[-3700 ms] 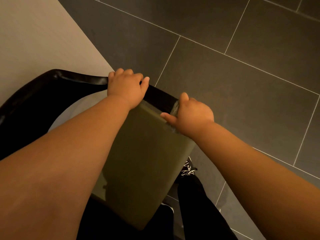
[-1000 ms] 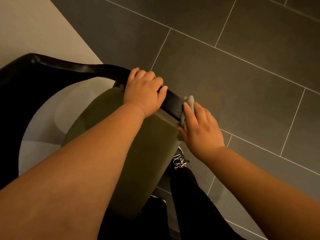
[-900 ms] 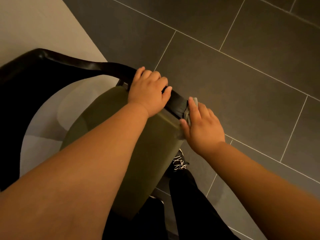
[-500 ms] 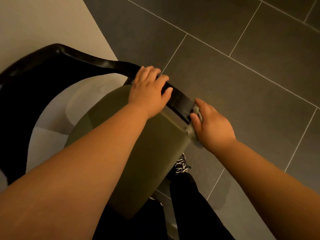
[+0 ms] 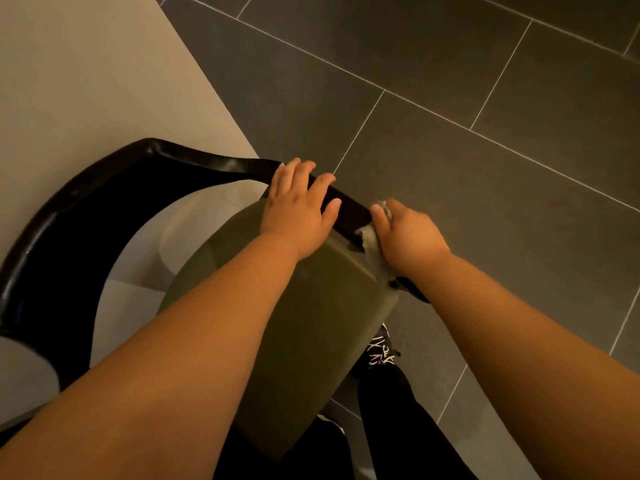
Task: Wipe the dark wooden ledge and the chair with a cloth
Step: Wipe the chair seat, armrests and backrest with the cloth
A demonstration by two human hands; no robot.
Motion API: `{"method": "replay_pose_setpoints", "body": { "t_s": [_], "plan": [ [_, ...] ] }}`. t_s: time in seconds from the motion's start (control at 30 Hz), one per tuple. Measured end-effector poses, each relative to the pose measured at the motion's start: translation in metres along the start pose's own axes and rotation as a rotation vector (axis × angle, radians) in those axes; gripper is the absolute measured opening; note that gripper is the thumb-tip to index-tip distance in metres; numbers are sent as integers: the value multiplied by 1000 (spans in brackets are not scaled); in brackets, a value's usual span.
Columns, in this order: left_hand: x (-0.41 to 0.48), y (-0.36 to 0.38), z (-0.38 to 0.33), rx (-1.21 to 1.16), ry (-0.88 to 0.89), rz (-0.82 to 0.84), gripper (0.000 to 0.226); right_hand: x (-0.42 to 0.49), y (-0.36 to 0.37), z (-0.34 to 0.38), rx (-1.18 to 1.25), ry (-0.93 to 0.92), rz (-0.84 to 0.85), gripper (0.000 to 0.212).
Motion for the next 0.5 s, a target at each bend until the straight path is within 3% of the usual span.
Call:
{"method": "replay_pose_setpoints", "body": {
  "t_s": [0.07,0.17,0.27,0.37,0.43,0.5],
  "plan": [
    [1,-2,-2,7,-15,38,53,-30,-8,-11,-93,-57,-50,44],
    [-2,-3,-3,30,-26,95,59,-59,-14,-10,-239,-120,-67,64],
    [-12,-6,-4,23,-68,169,64,-32,-6,15,-273,-123,34,65],
    [-28,-18,-10,-84,-211,223,69,11,4,37,-108,-87,194,53],
    [-38,-30,-16,-107,-259,282,75,25,0,33,64,48,183,53],
    [-51,-41,-17,-131,-296,381,77,15,-10,20,74,141,185,57]
  ]
}}
Point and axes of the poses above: each hand's wrist, its own x-axis towards the middle knuckle, its own y-axis out of the palm, z = x × y, the point moved 4 cm from there along x, towards the middle knuckle, and after that the axes turned 13 degrees about -z, right-handed, at the moved point
